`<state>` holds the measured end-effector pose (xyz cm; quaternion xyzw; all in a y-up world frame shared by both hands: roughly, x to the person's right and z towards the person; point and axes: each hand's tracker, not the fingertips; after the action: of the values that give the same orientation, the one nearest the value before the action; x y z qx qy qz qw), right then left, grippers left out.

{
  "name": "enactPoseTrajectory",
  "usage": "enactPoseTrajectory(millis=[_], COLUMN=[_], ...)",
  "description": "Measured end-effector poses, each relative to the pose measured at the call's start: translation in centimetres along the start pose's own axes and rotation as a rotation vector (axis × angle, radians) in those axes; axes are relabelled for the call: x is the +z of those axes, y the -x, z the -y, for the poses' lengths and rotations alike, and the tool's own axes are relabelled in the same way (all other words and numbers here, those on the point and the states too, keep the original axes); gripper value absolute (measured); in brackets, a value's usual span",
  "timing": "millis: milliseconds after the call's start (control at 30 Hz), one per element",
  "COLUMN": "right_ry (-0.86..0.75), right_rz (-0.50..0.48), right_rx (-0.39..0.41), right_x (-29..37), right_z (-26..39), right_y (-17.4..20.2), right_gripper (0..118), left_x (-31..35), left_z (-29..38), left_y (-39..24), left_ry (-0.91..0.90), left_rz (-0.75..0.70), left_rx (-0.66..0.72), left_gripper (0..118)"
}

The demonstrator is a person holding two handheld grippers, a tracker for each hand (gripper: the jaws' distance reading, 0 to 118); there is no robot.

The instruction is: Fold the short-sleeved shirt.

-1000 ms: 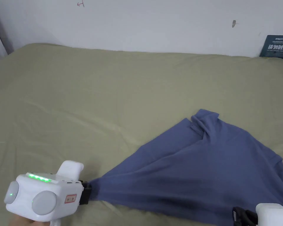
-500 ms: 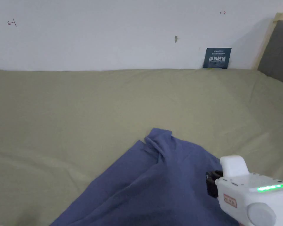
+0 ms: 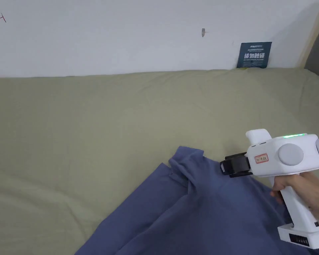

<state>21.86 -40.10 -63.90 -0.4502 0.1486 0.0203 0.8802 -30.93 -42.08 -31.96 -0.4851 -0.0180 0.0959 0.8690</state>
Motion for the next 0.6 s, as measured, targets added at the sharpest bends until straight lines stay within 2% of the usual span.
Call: enactPoseTrajectory(millis=[33, 67, 233, 300, 367, 433, 467, 500, 533, 567, 600], right_ry=[0.032, 0.059, 0.103, 0.166, 0.165, 0.173, 0.177, 0.174, 0.131, 0.120, 0.070], right_rz=[0.051, 0.079, 0.054, 0.021, 0.061, 0.068, 0.071, 0.064, 0.092, 0.105, 0.123], right_rx=[0.005, 0.024, 0.034, 0.048, 0.125, 0.110, 0.088, 0.092, 0.128, 0.137, 0.121], right_x=[-0.6, -1.3, -3.0, -3.8, -4.8, -4.6, -4.1, -3.4, -2.3, -1.3, 0.1], right_z=[-0.4, -0.7, -1.1, -0.9, -0.5, -1.1, -1.4, -1.3, -1.2, -1.1, -1.0], right_y=[0.2, 0.3, 0.6, 0.7, 1.1, 1.2, 1.3, 1.2, 1.2, 1.6, 1.9], right_gripper=[97, 96, 96, 96, 97, 95, 89, 54, 11, 4, 4], left_x=[0.0, -0.1, -0.5, -0.6, -0.6, -0.6, -0.6, -0.6, -0.5, -0.4, -0.2], left_z=[0.0, -0.1, -0.3, -0.3, -0.4, -0.4, -0.4, -0.4, -0.5, -0.7, -0.7], left_y=[0.0, 0.0, -0.2, -0.1, -0.2, -0.2, -0.2, -0.2, -0.3, -0.4, -0.5], left_ry=[-0.002, -0.003, -0.004, 0.000, -0.001, 0.000, 0.001, 0.004, 0.005, 0.007, 0.008], left_rz=[-0.001, -0.001, -0.001, 0.003, 0.000, -0.003, -0.007, -0.009, -0.010, -0.016, -0.022], left_rx=[-0.002, -0.003, -0.002, 0.000, 0.005, 0.009, 0.009, 0.012, 0.014, 0.013, 0.009], left_gripper=[2, 2, 2, 2, 2, 2, 2, 2, 2, 2, 2])
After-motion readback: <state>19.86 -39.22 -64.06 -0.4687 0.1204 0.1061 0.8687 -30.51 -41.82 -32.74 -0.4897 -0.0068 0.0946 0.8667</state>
